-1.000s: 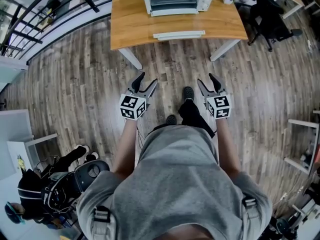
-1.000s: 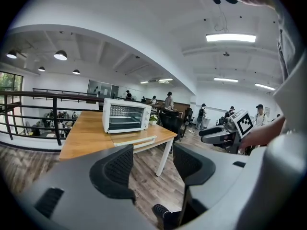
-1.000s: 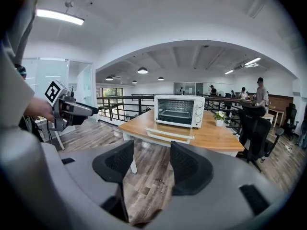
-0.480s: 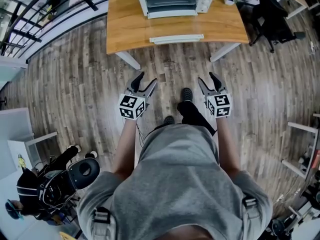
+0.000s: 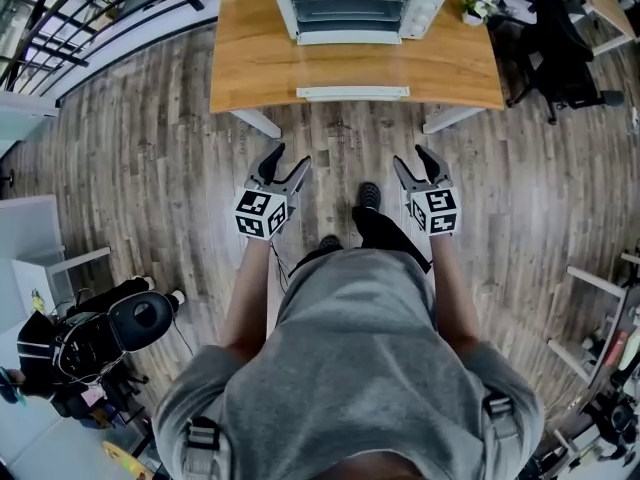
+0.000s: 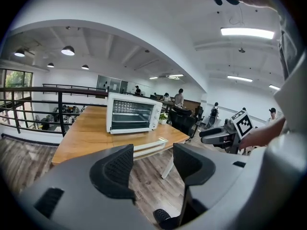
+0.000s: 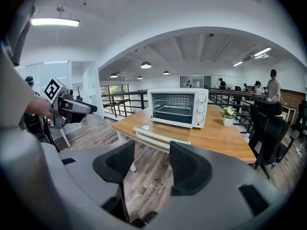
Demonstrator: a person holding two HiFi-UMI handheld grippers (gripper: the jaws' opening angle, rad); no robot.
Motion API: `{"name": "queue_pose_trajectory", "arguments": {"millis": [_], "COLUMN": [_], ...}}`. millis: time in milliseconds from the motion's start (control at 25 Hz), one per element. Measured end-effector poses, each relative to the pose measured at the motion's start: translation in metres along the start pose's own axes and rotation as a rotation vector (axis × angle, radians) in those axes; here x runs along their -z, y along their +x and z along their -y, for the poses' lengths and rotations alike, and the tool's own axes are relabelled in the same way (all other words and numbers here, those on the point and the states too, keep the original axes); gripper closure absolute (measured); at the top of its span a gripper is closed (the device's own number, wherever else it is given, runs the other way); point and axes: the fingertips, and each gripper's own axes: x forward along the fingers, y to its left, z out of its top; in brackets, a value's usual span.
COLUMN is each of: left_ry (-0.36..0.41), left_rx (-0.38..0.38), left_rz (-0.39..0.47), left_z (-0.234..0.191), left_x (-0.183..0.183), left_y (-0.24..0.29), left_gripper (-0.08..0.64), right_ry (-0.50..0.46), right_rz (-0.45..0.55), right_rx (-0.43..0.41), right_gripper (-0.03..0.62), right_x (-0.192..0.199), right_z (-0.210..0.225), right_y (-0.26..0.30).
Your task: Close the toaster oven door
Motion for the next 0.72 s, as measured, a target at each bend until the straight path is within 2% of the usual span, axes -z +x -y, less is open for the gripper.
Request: {"name": "queue_pose_trajectory", "arguments": {"millis": [720], "left_ry": [-0.051], "left_rx": [-0.13], "left_rz": [0.01], "left_z": [-0.009], "left_x": [-0.034], "left_y": [0.066], "left_gripper": [0.298], "right_ry": [-0.06], "right_rz": [-0.031], "right_rx": [-0.132], "right_gripper": [0.357], "right_x": [-0.03], "right_z": [0.081], "right_y": [0.069]}}
